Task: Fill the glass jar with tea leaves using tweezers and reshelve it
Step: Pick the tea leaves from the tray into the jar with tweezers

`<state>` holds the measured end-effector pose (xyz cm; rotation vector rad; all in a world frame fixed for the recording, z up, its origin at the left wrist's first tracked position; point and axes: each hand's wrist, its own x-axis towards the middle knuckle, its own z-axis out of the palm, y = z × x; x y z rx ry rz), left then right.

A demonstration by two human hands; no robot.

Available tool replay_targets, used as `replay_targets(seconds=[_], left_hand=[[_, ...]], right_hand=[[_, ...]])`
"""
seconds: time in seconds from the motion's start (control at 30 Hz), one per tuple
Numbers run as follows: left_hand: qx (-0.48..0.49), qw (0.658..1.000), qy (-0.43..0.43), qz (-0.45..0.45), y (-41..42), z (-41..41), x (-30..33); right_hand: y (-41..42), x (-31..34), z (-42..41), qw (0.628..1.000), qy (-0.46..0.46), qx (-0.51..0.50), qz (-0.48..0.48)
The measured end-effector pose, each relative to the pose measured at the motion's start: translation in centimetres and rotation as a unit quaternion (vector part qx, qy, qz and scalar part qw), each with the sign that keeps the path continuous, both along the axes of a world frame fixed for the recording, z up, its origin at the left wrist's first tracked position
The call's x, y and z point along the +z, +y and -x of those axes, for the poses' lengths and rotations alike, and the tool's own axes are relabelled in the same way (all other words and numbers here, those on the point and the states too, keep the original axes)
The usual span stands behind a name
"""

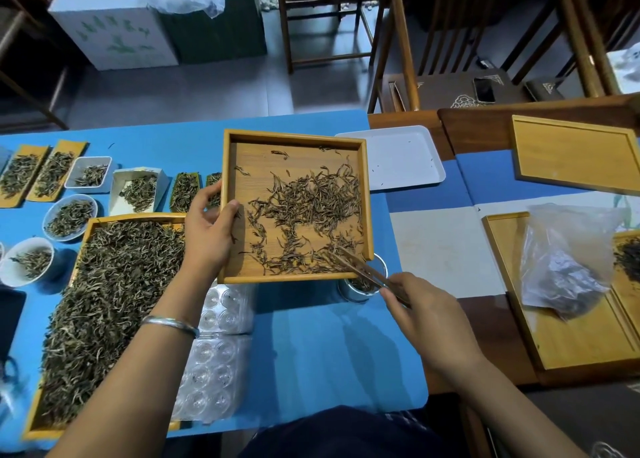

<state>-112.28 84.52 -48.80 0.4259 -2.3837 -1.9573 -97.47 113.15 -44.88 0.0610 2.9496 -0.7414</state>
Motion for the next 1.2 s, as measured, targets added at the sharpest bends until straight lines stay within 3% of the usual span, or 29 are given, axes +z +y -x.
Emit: replay_targets(seconds=[0.33,0.8,1.2], left_hand=[[0.005,1.000,0.012,-0.003,-0.1,-0.1,0.0],[0.005,1.000,0.017,-0.012,-0.2,-0.2,-0.3],[0.007,1.000,0.018,-0.005,-0.2,0.0,-0.3]], right_hand=[[-3.3,-0.5,3.1,0.986,0.018,0.161,-0.034],[1.7,-0.7,1.7,0.991,-0.020,0.102,-0.079],[3.6,0.4,0.1,0.996,-0.052,0.049,-0.057]])
